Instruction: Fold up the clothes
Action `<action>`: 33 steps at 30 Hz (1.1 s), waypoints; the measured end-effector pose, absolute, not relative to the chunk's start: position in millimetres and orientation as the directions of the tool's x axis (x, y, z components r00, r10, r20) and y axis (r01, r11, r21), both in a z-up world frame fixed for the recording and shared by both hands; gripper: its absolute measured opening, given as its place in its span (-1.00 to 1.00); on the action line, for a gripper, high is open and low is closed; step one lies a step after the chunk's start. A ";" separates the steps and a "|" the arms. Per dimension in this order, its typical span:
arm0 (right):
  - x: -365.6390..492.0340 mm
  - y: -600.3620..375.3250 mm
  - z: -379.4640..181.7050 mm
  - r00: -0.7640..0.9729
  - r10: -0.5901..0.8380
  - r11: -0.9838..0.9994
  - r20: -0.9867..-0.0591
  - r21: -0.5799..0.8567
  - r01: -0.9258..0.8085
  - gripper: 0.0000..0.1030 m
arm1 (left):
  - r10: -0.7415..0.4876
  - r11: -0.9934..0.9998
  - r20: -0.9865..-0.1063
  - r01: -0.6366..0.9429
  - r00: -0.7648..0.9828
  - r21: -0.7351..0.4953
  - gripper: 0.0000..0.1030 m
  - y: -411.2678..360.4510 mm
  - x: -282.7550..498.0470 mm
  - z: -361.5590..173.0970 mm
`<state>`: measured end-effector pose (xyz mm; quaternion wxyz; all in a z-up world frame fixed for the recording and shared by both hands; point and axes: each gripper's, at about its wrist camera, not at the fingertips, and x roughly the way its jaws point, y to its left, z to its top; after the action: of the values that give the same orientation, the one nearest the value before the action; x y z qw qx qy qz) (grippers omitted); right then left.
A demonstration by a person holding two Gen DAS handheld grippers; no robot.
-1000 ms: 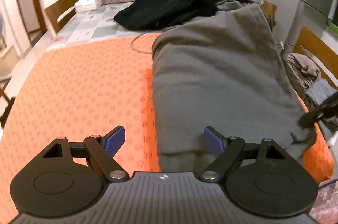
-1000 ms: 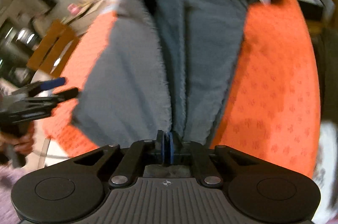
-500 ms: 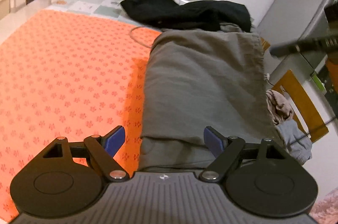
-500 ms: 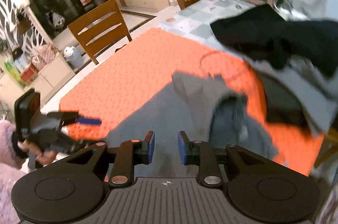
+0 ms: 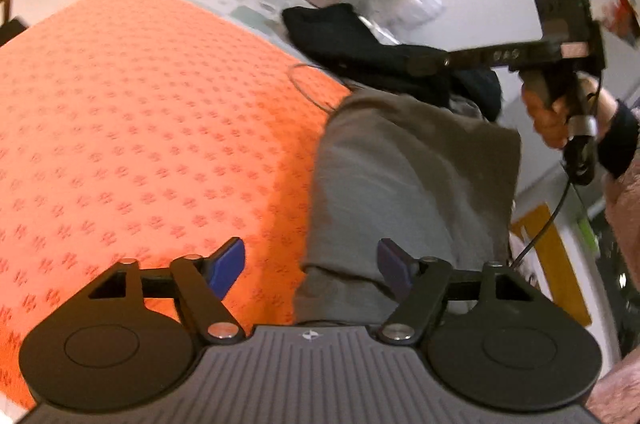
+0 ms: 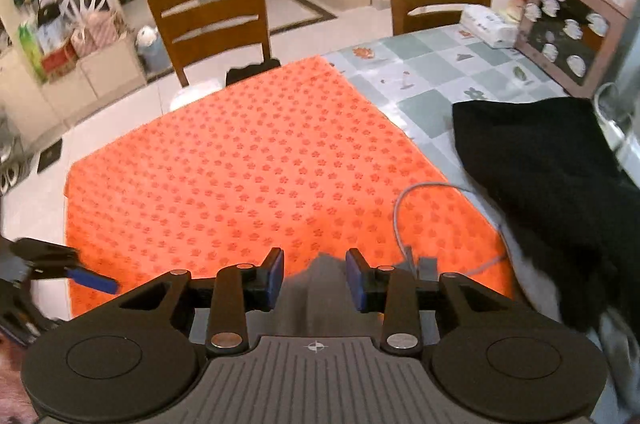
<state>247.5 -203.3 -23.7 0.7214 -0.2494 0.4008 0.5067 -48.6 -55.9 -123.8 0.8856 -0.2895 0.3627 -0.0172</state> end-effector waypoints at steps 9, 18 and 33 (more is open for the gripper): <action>262.7 -150.1 -68.3 0.107 0.398 0.243 -0.911 -0.008 -0.970 -0.29 | -0.387 0.705 -0.605 -0.200 0.696 -0.680 -0.23 -53.1 -48.8 -163.0; 256.0 -114.4 -113.1 0.091 0.234 0.116 -0.968 -0.065 -0.991 -0.30 | -0.464 0.641 -0.558 -0.175 0.688 -0.747 -0.45 -56.3 -39.8 -171.5; 242.7 -150.3 -75.5 0.193 0.261 0.085 -0.946 -0.176 -0.981 -0.90 | -0.463 0.776 -0.532 0.033 0.709 -0.630 -0.66 -96.8 -45.0 -110.7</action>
<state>242.7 -150.3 -75.5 0.6225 -0.4571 0.3938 0.4985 -45.0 -96.8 -110.7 0.8733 -0.3033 0.3537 -0.1420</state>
